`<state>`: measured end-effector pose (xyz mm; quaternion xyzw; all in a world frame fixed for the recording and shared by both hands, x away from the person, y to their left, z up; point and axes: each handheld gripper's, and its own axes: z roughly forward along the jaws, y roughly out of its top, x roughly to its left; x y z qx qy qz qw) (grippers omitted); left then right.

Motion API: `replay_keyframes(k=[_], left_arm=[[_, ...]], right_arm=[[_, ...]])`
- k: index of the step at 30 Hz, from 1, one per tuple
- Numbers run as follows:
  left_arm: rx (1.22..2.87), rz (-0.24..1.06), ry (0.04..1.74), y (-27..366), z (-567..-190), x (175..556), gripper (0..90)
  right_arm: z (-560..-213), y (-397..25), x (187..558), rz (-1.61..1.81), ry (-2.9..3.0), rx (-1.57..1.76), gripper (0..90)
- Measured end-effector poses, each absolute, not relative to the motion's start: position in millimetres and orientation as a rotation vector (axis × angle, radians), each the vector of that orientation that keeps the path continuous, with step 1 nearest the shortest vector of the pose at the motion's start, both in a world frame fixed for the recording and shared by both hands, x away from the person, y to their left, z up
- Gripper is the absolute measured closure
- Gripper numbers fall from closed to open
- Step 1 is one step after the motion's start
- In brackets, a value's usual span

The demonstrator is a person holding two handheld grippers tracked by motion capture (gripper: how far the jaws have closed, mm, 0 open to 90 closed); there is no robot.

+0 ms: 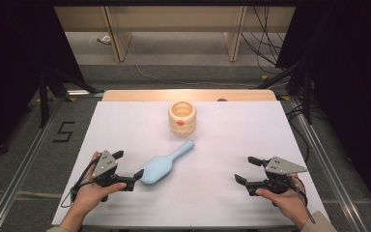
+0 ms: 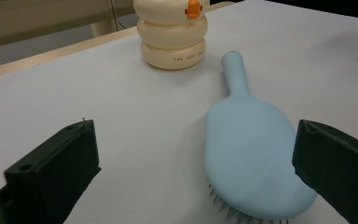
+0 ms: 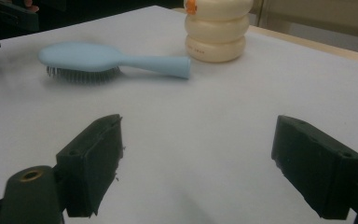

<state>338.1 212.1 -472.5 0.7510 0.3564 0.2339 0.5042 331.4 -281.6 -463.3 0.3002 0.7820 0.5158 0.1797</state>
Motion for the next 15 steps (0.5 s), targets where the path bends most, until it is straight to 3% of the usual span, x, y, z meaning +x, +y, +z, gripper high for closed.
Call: replay_keyframes(k=[15], left_arm=[[1.791,0.565,0.880,211.7,-470.0,337.8,5.1]], right_arm=[[-463.4,-281.1,331.7,1.459,2.207,0.856,17.5]])
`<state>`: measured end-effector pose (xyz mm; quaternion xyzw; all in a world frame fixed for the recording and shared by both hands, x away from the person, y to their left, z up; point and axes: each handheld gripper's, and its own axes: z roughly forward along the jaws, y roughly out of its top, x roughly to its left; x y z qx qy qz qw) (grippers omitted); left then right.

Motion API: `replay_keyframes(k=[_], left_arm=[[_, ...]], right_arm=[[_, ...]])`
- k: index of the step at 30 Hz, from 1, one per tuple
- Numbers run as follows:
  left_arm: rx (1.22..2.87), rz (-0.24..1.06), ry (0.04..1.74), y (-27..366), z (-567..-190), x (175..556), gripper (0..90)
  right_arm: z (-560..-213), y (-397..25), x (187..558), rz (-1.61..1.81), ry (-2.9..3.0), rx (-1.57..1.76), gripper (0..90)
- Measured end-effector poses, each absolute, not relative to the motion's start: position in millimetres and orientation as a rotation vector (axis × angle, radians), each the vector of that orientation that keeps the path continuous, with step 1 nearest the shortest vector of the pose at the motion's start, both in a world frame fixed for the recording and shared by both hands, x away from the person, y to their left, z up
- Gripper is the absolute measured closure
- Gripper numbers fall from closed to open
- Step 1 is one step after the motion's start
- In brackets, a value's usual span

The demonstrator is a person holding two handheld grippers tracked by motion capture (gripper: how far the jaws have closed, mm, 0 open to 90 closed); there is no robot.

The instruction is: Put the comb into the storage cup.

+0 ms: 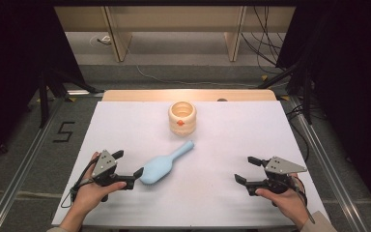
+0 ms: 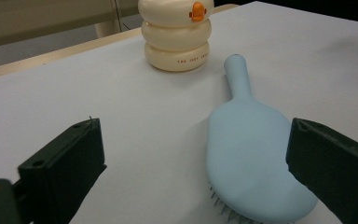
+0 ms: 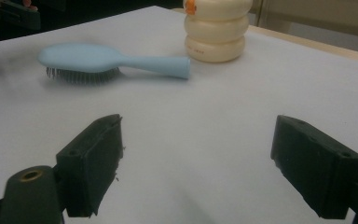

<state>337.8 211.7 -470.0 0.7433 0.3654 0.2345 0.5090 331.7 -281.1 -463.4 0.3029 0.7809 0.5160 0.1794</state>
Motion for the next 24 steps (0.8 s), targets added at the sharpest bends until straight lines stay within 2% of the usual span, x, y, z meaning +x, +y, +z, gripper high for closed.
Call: replay_keyframes(k=[4,5,7,8,10,11,12,14,15,18,20,24], left_arm=[[1.780,0.573,0.890,211,-468,338,10.6],[1.777,0.575,0.894,210,-467,338,16.5],[1.762,0.573,0.913,209,-465,338,19.4],[1.750,0.571,0.911,207,-464,339,30.8],[1.720,0.551,0.921,204,-463,340,42.5],[1.712,0.542,0.932,202,-461,341,42.5],[1.690,0.511,0.956,197,-458,343,55.9],[1.685,0.490,0.981,194,-457,344,69.2],[1.687,0.477,0.992,191,-455,345,69.2],[1.719,0.465,1.031,181,-452,349,82.5],[1.738,0.452,1.057,174,-450,352,88.1],[1.761,0.418,1.073,162,-446,356,89.7]], right_arm=[[-463,-282,332,1.454,2.208,0.859,17.6],[-464,-282,332,1.457,2.205,0.860,17.6],[-464,-282,332,1.454,2.205,0.863,17.6],[-464,-282,333,1.451,2.204,0.866,17.6],[-464,-282,333,1.450,2.205,0.873,17.7],[-464,-282,333,1.450,2.205,0.873,17.7],[-464,-282,333,1.451,2.203,0.874,17.7],[-464,-283,333,1.450,2.202,0.873,17.7],[-464,-283,333,1.450,2.202,0.873,17.7],[-464,-283,333,1.444,2.197,0.886,17.8],[-464,-283,333,1.450,2.197,0.888,17.8],[-464,-284,334,1.450,2.194,0.886,17.8]])
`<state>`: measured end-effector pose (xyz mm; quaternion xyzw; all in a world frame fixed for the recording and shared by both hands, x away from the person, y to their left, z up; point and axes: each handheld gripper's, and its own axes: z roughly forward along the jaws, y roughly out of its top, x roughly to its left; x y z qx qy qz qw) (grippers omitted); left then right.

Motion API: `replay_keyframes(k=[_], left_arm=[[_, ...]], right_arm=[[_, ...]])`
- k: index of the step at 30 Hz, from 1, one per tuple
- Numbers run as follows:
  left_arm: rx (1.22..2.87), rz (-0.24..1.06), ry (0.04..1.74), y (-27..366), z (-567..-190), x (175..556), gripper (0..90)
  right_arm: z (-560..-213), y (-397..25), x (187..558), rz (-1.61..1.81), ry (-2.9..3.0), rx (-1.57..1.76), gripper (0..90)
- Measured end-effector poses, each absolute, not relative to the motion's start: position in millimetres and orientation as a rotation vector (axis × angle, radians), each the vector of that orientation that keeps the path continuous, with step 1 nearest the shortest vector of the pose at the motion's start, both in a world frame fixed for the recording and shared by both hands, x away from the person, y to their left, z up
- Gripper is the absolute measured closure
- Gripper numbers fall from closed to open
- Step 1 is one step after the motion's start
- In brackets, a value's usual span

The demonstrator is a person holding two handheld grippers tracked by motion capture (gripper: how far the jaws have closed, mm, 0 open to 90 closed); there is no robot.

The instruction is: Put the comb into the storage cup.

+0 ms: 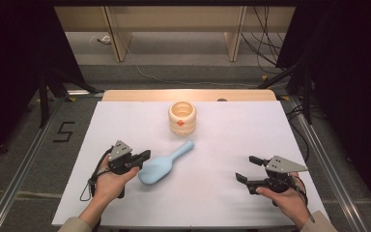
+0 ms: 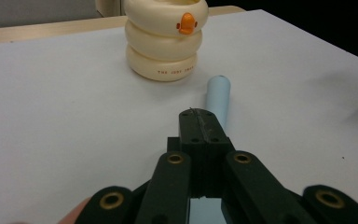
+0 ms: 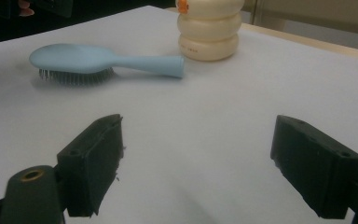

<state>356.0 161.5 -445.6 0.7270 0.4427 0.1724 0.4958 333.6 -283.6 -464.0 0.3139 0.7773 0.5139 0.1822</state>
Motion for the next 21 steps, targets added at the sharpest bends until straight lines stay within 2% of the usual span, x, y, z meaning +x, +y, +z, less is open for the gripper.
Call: replay_keyframes(k=[21], left_arm=[[1.893,0.327,1.169,100,-436,398,89.8]], right_arm=[[-464,-284,334,1.452,2.200,0.884,17.9]])
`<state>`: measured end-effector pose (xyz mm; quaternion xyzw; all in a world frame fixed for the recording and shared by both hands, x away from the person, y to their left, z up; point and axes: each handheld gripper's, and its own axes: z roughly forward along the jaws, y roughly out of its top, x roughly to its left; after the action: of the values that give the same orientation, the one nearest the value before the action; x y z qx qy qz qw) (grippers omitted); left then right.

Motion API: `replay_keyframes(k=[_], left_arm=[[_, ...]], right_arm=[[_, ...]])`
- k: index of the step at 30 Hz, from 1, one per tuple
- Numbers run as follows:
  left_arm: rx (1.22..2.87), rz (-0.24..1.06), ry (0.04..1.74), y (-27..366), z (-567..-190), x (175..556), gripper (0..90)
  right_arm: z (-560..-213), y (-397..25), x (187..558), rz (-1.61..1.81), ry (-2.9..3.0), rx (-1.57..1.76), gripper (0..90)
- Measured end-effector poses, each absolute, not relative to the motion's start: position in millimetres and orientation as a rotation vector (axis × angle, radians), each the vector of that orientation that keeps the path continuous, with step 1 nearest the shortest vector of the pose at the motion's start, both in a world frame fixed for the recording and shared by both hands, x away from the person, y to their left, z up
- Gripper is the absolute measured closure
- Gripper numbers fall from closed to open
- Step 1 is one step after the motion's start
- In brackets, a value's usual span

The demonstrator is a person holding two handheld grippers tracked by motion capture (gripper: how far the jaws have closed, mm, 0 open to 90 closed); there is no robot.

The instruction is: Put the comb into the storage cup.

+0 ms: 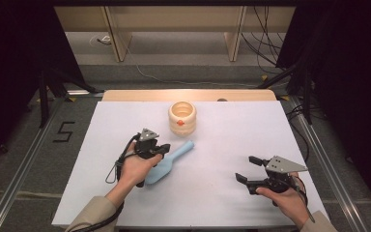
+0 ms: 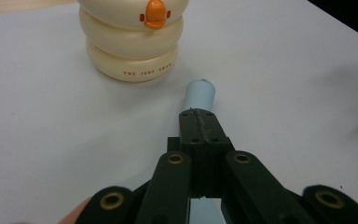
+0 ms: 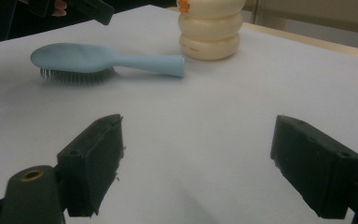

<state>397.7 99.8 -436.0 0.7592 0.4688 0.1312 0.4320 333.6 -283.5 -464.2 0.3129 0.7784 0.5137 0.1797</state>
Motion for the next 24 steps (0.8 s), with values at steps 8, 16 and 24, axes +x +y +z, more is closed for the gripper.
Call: replay_keyframes(k=[8,16,24], left_arm=[[1.992,0.282,1.255,73,-444,425,89.9],[2.036,0.293,1.356,53,-449,455,89.8],[2.036,0.255,1.451,46,-460,474,89.9]], right_arm=[[-464,-283,334,1.454,2.202,0.884,17.8],[-464,-284,334,1.455,2.203,0.881,17.9],[-465,-283,334,1.450,2.208,0.875,17.8]])
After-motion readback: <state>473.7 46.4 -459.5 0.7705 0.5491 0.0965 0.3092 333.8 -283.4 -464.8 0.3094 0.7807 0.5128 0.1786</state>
